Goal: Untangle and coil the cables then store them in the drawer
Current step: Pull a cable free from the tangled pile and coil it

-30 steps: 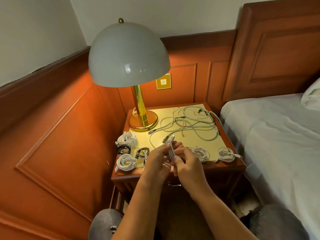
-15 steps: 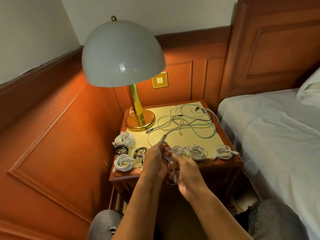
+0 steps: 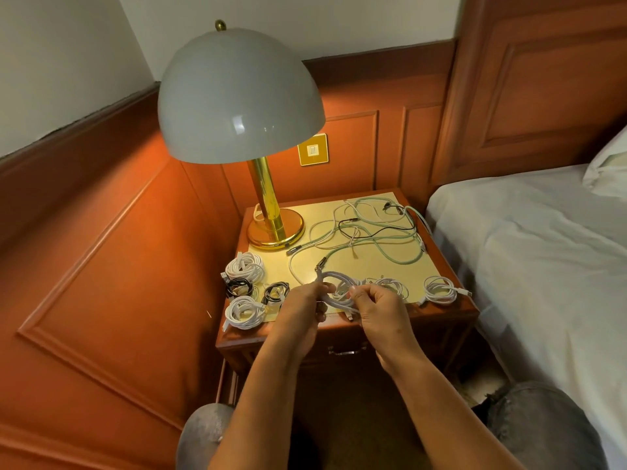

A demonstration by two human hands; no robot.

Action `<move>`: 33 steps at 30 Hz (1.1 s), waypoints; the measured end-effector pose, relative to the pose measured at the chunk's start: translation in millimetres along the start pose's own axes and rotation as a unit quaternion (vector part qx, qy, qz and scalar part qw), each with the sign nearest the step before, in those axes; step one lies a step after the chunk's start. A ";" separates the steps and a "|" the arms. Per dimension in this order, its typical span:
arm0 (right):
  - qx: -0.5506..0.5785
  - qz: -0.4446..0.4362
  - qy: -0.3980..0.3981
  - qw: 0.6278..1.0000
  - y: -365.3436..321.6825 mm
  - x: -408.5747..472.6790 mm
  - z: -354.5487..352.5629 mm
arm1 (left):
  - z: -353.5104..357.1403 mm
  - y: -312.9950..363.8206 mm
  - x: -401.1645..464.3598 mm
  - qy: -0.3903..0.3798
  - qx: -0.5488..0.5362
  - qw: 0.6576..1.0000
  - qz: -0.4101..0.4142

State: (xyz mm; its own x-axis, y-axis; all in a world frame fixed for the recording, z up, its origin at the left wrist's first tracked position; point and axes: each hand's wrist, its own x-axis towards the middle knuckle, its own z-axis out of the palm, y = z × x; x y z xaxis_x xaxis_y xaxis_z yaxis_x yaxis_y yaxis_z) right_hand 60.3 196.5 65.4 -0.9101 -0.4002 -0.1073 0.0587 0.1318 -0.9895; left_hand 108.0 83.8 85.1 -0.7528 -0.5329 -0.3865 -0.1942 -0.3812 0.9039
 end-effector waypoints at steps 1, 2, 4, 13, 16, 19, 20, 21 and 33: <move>-0.008 -0.001 -0.007 1.000 -0.6 1.2 -2.6 | -4.7 -0.3 0.6 -0.023 0.018 1.000 0.004; -0.006 0.002 -0.015 1.000 -1.6 3.1 -5.4 | -8.5 0.5 0.3 -0.041 0.027 0.999 0.009; -0.012 0.009 -0.037 0.999 -5.5 5.1 -11.5 | -12.6 1.7 -1.0 -0.058 0.027 0.998 0.021; -0.061 -0.006 -0.138 0.988 -6.6 -3.3 -23.6 | -10.5 -6.1 2.7 0.048 -0.090 0.995 -0.016; -0.080 -0.023 -0.133 0.988 -9.7 -5.9 -21.7 | -8.6 -8.0 6.2 0.062 -0.099 0.993 -0.036; -0.087 -0.031 -0.146 0.985 -12.3 -10.3 -23.1 | -9.7 -4.1 9.2 0.073 -0.124 0.989 -0.038; -0.090 -0.034 -0.153 0.984 -12.2 -11.6 -24.1 | -10.9 -2.6 9.7 0.078 -0.124 0.989 -0.033; -0.094 -0.037 -0.159 0.982 -11.0 -12.6 -25.3 | -12.4 -1.0 9.4 0.078 -0.113 0.990 -0.026; -0.451 -0.154 -0.061 0.877 10.4 11.4 -34.4 | -24.5 -6.4 17.3 -0.011 0.309 0.950 0.041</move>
State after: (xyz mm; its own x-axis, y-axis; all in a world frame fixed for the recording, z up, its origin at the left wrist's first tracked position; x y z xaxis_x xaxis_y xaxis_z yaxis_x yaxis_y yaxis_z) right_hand 36.5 224.5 57.2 -0.7719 -0.6297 0.0878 -0.5807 0.6419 -0.5008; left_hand 111.7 58.6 68.1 -0.7930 -0.5232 -0.3122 -0.4615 0.1814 0.8684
